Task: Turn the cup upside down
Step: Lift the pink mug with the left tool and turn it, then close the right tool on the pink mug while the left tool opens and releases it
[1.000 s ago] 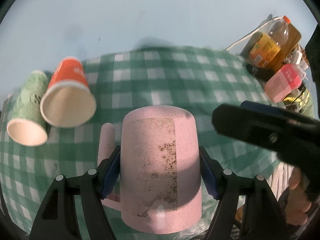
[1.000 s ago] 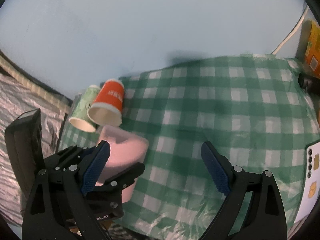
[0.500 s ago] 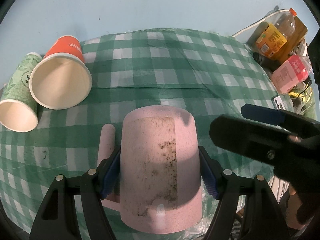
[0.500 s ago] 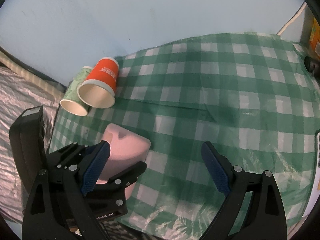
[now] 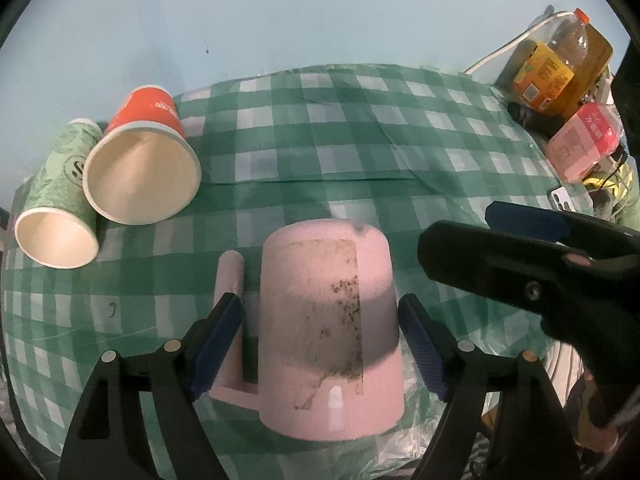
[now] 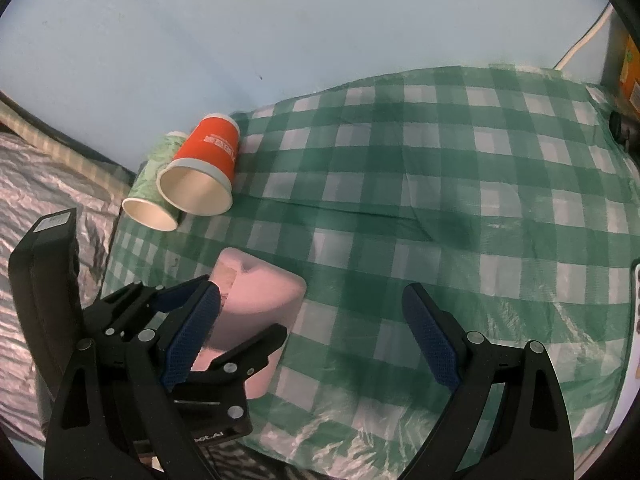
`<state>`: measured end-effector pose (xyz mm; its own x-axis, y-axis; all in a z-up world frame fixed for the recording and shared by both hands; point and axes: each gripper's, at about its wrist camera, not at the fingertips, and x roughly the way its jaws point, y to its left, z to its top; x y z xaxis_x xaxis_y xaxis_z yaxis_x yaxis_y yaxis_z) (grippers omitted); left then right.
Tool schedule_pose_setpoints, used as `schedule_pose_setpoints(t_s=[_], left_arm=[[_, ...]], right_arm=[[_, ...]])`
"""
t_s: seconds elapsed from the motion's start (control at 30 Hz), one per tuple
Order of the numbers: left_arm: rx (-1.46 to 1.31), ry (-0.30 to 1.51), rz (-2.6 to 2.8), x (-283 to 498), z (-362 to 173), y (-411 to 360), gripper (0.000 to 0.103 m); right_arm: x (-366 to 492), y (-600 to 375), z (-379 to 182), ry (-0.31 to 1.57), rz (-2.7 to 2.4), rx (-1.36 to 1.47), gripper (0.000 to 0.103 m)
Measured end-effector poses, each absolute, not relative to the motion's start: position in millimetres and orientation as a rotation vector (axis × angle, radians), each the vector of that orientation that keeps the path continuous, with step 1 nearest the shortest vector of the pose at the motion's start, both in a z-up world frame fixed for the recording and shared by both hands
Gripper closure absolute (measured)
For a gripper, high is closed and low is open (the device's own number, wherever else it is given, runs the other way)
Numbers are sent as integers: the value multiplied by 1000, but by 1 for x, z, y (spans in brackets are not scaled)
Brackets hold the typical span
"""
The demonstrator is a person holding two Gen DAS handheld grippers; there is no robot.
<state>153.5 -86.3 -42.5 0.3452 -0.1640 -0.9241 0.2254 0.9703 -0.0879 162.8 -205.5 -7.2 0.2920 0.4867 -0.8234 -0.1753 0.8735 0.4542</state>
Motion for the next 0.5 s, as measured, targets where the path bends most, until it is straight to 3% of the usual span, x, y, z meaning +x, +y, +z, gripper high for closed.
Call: schedule_pose_setpoints(t_s=[0.33, 0.5], left_arm=[[18, 1142, -254, 139, -17, -63, 21], [2, 1107, -243, 128, -7, -41, 15]], right_arm=[[161, -199, 4, 1193, 457, 297, 10], [163, -189, 6, 1202, 464, 293, 10]])
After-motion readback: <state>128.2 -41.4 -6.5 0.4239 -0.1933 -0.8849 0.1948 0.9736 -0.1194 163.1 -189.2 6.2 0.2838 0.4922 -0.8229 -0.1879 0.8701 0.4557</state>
